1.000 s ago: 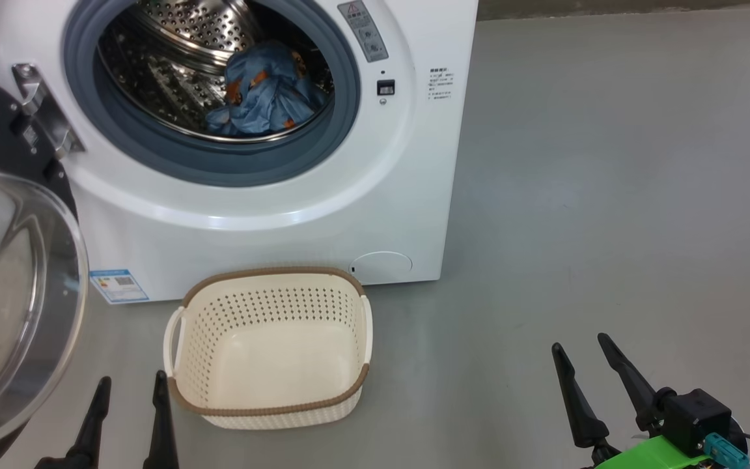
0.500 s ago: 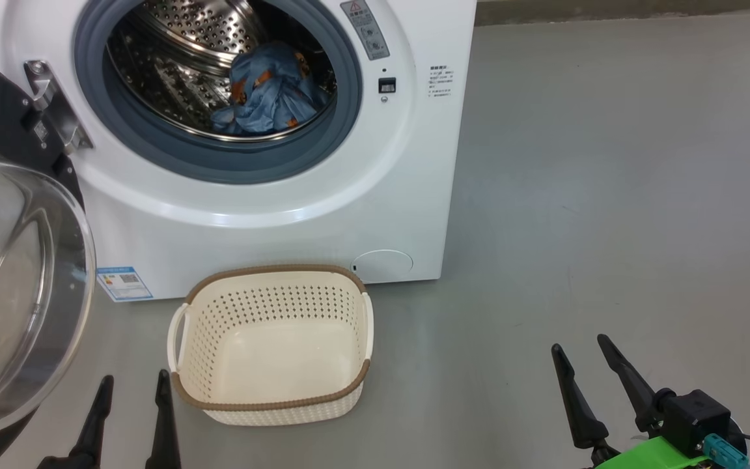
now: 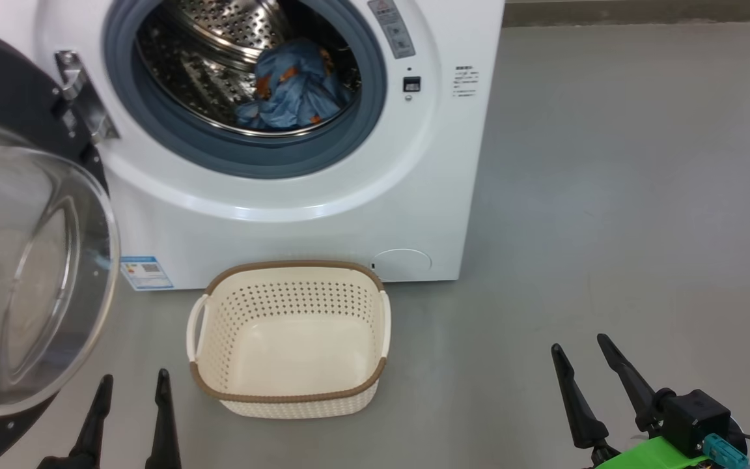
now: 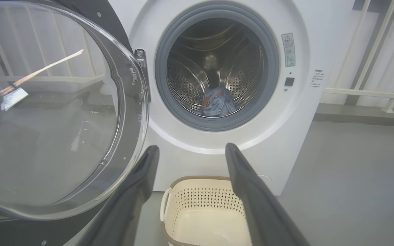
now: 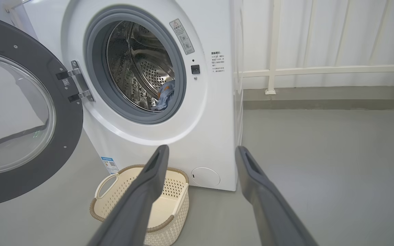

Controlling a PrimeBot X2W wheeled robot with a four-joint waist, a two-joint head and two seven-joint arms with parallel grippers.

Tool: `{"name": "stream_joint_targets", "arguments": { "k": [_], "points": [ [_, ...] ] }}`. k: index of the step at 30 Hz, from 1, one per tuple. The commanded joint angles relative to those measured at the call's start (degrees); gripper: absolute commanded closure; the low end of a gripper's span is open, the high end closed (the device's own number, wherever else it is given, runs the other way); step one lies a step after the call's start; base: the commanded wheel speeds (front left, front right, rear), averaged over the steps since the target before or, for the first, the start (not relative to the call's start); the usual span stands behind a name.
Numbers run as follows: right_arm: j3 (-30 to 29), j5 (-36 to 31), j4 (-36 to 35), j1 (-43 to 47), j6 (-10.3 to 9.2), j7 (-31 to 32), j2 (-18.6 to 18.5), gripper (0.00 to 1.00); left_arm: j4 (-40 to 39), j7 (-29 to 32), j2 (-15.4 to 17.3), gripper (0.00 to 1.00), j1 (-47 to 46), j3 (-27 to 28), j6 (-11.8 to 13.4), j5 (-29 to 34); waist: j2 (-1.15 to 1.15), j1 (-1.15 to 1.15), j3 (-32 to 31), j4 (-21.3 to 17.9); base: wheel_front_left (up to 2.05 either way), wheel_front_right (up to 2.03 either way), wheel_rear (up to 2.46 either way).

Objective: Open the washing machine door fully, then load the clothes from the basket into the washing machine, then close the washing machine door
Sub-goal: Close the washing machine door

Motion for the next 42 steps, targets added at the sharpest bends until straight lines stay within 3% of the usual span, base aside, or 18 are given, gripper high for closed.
{"name": "stream_joint_targets", "arguments": {
  "k": [1,23,42],
  "points": [
    [1.53,-0.86,-1.58,-0.71,0.09,-0.6,-0.32,0.0,-1.88,-0.36,0.26,0.0,-1.7,1.94,0.28,-0.19,0.0,0.0,-0.04,1.22,0.0,0.0,0.0],
    [1.84,-1.25,-1.79,-1.42,0.09,-0.49,-0.97,0.0,-0.63,-0.36,0.17,0.0,-2.25,2.45,2.47,-2.97,0.0,0.0,1.41,16.25,0.0,0.0,0.0],
    [2.35,-1.8,-1.72,-2.39,0.09,0.0,-1.3,0.0,-0.22,-0.36,0.15,0.0,-2.3,3.03,3.71,-4.39,0.0,0.0,2.2,24.28,0.0,0.0,0.0]
  ]
}}
